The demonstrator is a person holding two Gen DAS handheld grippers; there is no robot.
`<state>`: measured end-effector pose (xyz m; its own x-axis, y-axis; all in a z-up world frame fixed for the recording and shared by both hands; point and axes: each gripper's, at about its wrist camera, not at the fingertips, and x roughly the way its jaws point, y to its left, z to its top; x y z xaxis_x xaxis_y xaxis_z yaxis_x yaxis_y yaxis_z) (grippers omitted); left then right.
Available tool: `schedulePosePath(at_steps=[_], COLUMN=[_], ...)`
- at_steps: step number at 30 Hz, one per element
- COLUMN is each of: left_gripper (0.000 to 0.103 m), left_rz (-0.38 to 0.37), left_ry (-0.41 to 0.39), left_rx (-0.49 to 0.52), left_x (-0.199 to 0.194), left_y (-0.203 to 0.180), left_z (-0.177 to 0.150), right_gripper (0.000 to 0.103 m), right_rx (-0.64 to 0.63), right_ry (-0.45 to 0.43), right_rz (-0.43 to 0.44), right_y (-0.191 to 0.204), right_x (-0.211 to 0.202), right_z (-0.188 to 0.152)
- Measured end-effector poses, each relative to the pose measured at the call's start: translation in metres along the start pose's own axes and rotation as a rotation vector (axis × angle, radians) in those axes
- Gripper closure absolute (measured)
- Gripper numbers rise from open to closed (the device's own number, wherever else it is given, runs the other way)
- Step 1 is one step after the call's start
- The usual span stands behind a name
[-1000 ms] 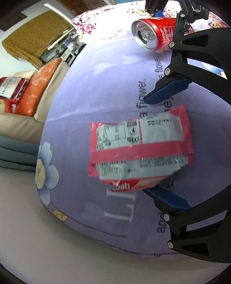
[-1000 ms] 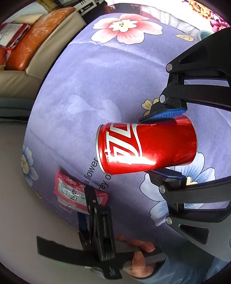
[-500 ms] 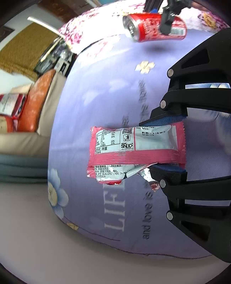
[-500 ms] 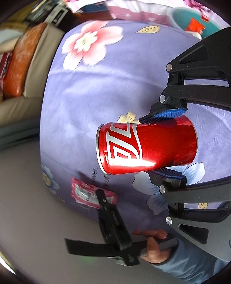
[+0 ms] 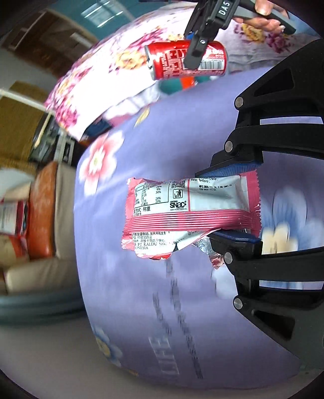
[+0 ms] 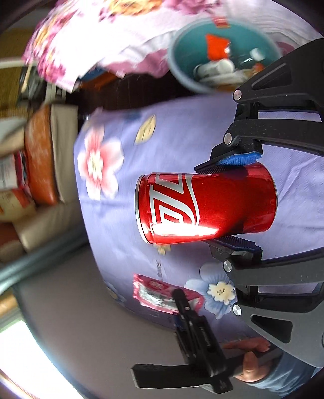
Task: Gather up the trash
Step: 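Carry the snack packet and cola can over the teal bin with both tools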
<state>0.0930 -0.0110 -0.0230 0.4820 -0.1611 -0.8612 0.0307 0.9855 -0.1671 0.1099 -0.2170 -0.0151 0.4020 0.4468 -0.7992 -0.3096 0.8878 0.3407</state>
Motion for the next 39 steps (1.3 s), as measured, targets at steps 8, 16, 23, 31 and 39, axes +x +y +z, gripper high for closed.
schedulePosePath(at_steps=[8,16,23,31,39], left_gripper=[0.065,0.065,0.065,0.065,0.064], left_rz=[-0.098,-0.156,-0.164,-0.186,-0.213], left_ry=[0.044,0.08,0.101,0.134,0.167], left_rx=[0.116,0.226,0.316,0.367,0.375], left_x=[0.021,0.036,0.048,0.068,0.092], left_y=[-0.091,-0.171,-0.23,-0.281,-0.307], left_z=[-0.004,-0.005,-0.004,-0.008,-0.011], right_gripper=[0.058,0.059,0.059,0.058,0.058], right_rx=[0.17,0.281,0.346,0.385,0.421], right_ry=[-0.126,-0.212,-0.251,-0.256,-0.232], right_rz=[-0.06,-0.108,-0.116,-0.123,-0.147], right_y=[-0.085,-0.153,-0.203,-0.232,-0.252], right_x=[-0.061,-0.098,-0.117,-0.127,-0.125], right_z=[-0.031,-0.053,-0.069,-0.08,-0.089])
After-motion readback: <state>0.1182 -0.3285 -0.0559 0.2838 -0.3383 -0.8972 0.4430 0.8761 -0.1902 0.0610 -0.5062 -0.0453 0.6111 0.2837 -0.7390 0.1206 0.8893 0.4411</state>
